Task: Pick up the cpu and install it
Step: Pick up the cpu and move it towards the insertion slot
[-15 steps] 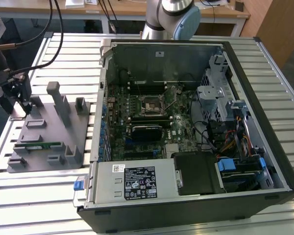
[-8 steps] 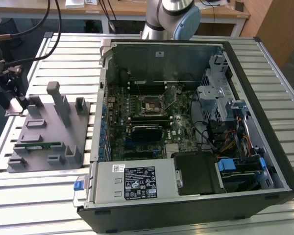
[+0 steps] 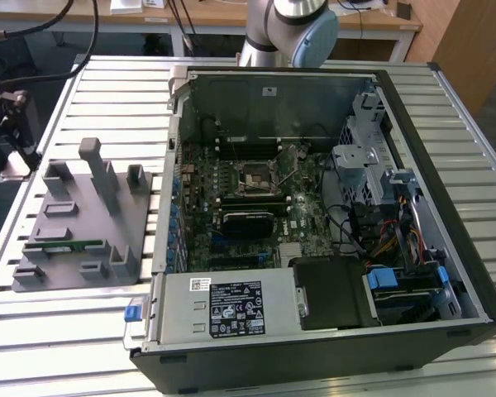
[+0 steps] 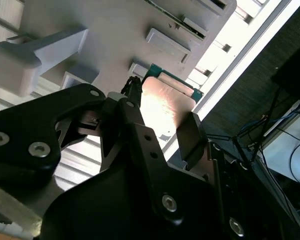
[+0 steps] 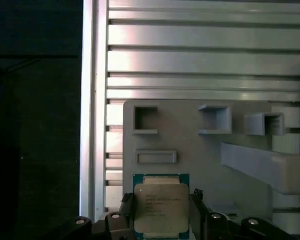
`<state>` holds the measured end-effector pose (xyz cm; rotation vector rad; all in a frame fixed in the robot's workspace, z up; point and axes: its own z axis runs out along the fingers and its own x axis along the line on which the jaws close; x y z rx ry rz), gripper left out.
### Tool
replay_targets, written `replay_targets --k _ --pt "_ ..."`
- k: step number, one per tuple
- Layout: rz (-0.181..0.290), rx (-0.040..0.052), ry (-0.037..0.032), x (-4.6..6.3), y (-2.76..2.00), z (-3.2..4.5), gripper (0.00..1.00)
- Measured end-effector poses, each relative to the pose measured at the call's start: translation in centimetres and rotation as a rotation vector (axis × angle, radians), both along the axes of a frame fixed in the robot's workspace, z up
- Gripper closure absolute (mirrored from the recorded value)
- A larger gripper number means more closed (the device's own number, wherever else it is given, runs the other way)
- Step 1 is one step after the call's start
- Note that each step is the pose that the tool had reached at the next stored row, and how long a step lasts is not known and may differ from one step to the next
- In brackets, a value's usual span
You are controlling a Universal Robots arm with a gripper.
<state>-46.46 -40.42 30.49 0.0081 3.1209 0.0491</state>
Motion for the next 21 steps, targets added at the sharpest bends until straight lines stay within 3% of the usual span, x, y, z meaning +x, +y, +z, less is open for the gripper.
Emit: replay_targets --k 21 --pt "0.0 0.0001 -0.0001 0.0 0.42 7.46 0.47"
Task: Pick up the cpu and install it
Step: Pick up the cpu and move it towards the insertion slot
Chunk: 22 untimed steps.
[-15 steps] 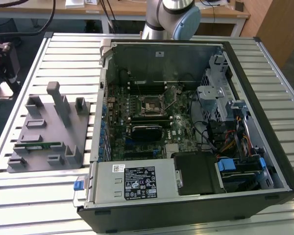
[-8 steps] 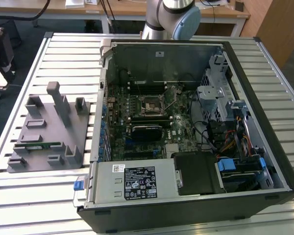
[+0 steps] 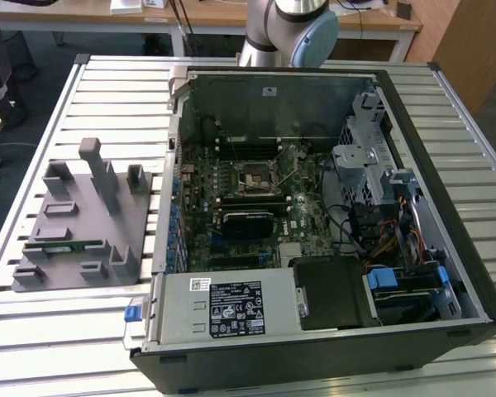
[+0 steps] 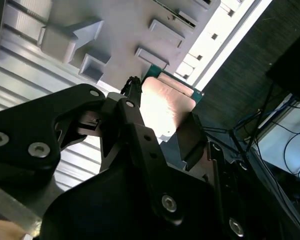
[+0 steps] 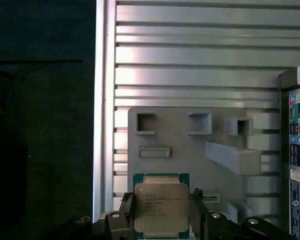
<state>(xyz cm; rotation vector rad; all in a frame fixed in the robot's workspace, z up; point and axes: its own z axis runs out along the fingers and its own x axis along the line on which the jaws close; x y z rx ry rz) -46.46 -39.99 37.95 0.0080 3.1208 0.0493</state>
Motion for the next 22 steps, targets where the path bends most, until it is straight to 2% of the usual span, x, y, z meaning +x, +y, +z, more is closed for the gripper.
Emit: replay_targets --k 2,9,22 --pt "0.0 -0.0001 0.0001 0.0 0.03 0.59 0.47" --pt "0.0 -0.0002 0.0003 0.3 0.04 0.69 0.47" --pt "0.0 0.0 0.0 6.2 0.03 0.67 0.47"
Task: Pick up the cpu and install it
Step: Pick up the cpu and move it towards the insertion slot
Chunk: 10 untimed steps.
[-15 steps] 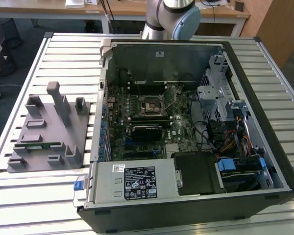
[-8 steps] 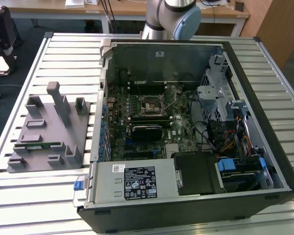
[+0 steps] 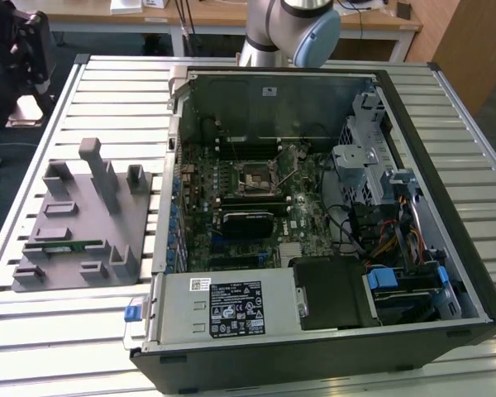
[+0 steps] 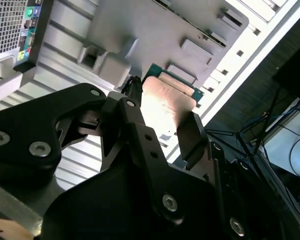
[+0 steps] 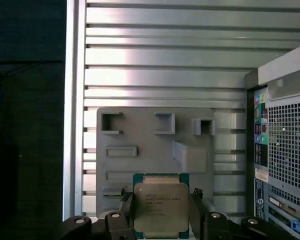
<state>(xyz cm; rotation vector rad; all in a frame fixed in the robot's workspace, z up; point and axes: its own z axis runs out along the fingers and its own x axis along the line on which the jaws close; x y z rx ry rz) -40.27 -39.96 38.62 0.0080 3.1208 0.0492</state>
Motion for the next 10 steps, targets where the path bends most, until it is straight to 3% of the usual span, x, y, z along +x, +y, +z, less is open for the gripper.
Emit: replay_targets --k 10 --pt "0.0 0.0 0.0001 4.5 0.01 0.0 0.47"
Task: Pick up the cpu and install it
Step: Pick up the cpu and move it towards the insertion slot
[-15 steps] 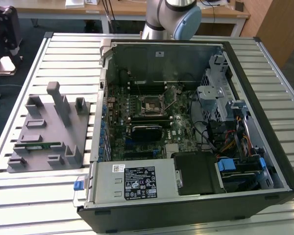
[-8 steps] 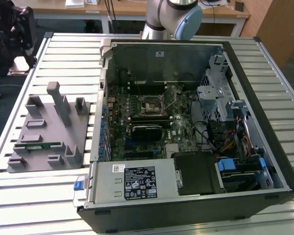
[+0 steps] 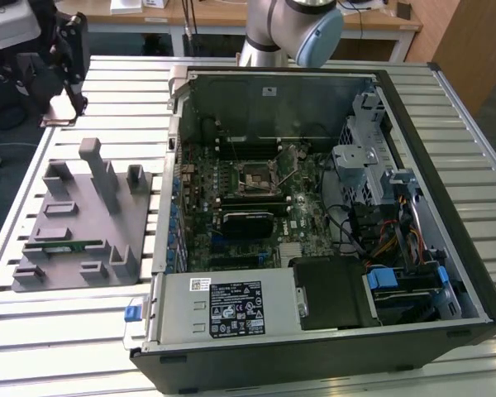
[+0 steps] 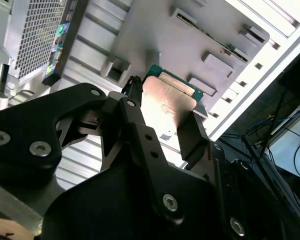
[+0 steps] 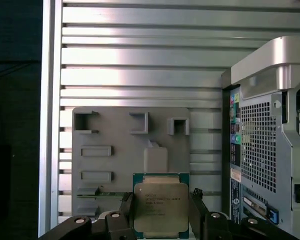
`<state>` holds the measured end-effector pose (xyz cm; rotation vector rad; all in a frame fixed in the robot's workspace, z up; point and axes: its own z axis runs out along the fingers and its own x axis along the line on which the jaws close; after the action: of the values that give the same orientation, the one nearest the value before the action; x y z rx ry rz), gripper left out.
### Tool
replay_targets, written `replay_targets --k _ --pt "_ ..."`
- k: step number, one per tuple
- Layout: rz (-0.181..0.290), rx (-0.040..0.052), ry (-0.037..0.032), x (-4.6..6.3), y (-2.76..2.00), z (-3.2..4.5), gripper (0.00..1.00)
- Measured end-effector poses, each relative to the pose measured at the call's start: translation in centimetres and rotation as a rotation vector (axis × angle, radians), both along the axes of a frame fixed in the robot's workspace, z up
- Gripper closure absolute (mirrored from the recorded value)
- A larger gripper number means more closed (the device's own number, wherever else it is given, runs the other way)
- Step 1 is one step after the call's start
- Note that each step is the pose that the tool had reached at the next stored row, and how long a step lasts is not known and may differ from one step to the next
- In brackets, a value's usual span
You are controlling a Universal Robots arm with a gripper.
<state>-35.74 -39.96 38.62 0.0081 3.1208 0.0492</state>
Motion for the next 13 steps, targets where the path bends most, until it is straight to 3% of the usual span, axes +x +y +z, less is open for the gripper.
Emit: replay_targets --k 13 --pt "0.0 0.0001 -0.0001 5.9 0.0 -0.01 0.47"
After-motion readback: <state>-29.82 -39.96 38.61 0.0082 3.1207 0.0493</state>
